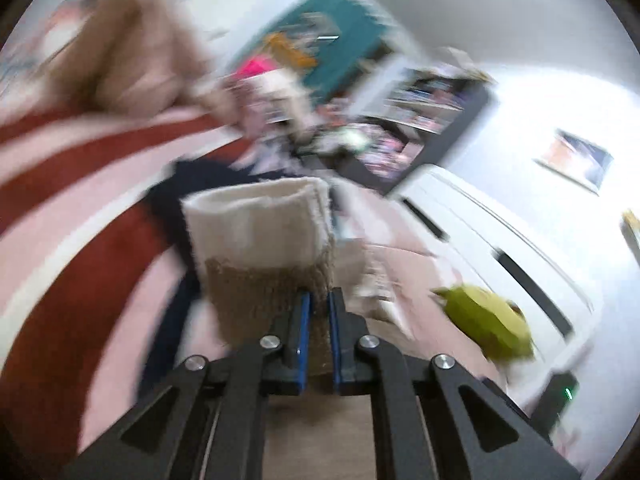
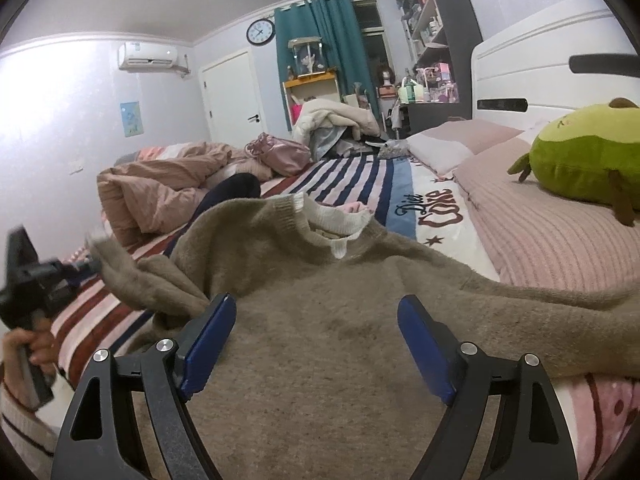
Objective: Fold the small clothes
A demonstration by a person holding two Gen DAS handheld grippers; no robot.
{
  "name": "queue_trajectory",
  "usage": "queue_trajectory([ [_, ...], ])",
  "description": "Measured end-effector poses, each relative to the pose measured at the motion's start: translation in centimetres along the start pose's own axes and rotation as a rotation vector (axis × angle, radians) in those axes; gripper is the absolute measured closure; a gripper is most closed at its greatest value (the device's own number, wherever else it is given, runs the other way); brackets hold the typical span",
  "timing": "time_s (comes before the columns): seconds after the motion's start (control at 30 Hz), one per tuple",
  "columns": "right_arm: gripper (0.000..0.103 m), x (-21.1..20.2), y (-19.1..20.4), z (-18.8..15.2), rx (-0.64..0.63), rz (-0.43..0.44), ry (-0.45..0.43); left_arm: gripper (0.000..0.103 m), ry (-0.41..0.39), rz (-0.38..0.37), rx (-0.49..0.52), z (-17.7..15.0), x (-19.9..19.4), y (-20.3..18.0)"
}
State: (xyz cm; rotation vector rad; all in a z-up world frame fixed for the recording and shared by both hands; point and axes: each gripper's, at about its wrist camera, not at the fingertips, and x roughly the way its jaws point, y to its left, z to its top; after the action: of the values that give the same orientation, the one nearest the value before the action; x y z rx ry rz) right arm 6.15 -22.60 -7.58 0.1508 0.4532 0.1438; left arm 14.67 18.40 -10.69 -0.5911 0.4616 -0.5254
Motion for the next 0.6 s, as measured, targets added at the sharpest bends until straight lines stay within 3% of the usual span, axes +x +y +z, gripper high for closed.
queue_trajectory([
  [0.13,0.022,-1.7,-1.1,0.2,0.025,0.008,-0.030,0.097,0.075,-0.064,0.146,0.2,3.0,-7.3],
  [0.2,0.022,-2.7,-1.7,0.2,0.031,0.002,-0.046,0.097,0.141,-0.113,0.172,-1.3,5.9,-9.4],
  [0.3,0.019,-3.7,-2.8,0.2,0.043,-0.005,-0.060,0.097,0.304,-0.195,0.197,-5.5,10.7,-11.5],
  [0.37,0.019,-4.1,-3.6,0.0,0.046,-0.020,-0.061,0.096,0.407,-0.193,0.212,-8.1,13.2,-12.2],
  [0.47,0.018,-3.7,-4.2,-0.1,0.026,-0.028,-0.027,0.094,0.520,-0.123,0.219,-10.5,15.0,-12.2],
  [0.5,0.018,-3.4,-4.2,-0.2,0.010,-0.022,-0.007,0.088,0.540,-0.127,0.221,-10.7,14.8,-12.1],
  [0.57,0.018,-2.2,-3.6,-0.5,-0.042,0.020,0.047,0.055,0.543,-0.144,0.240,-10.8,12.8,-11.9],
  [0.6,0.018,-1.5,-3.1,-0.6,-0.077,0.057,0.075,0.050,0.522,-0.138,0.249,-10.5,11.3,-11.6],
])
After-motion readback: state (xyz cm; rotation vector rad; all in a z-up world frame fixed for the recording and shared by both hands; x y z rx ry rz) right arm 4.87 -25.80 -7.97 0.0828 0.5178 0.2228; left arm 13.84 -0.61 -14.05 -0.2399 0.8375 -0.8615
